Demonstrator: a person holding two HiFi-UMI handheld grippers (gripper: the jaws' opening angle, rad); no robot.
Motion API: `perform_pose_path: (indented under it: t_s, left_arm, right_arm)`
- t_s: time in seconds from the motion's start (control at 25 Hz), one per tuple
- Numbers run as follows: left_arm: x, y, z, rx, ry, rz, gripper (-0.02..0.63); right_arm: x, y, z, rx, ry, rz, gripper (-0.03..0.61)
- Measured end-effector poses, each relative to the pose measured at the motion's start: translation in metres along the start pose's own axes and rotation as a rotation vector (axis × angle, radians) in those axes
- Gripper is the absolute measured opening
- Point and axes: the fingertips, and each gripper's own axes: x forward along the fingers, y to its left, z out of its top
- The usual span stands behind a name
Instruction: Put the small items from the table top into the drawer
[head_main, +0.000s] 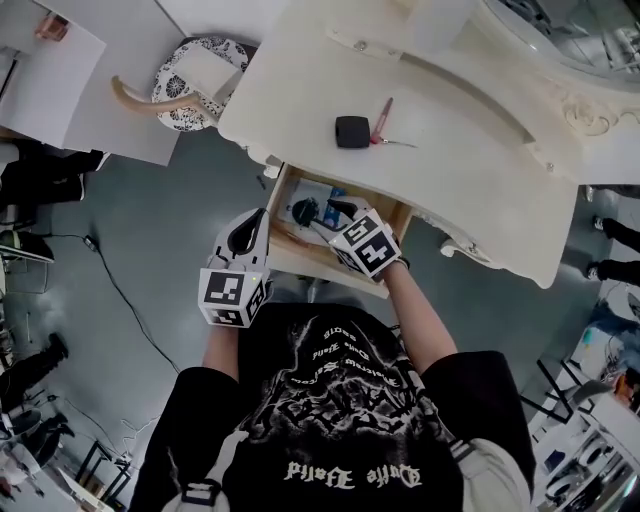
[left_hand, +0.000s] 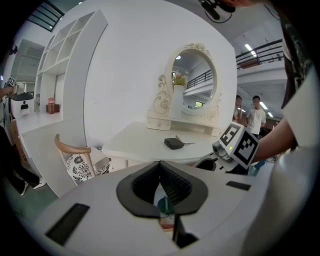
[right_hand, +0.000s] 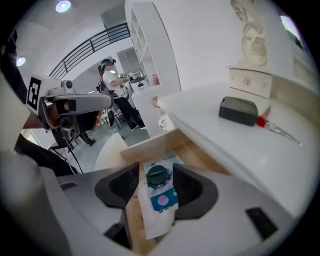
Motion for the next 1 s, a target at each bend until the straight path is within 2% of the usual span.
perform_pose_path:
  t_s: [0.36, 0.64, 1.0]
  left_arm:
    - [-0.004, -0.018, 0.011, 0.024, -0.031, -0.03, 0.015]
    - [0.0, -0.038, 0.016, 0.039, -0.042, -0.076, 0.015]
    - [0.002, -0.058, 0.024, 0.064, -0.056, -0.135, 0.015]
  right_arm:
    - [-0.041, 0.002, 0.005, 0.021, -0.1, -0.078, 0.207]
    - [-0.079, -0.01, 0.002, 0.082, -0.186, -0.16, 0.207]
    - [-0.131, -0.017, -0.003, 0.109, -0.277, -0.272, 0.207]
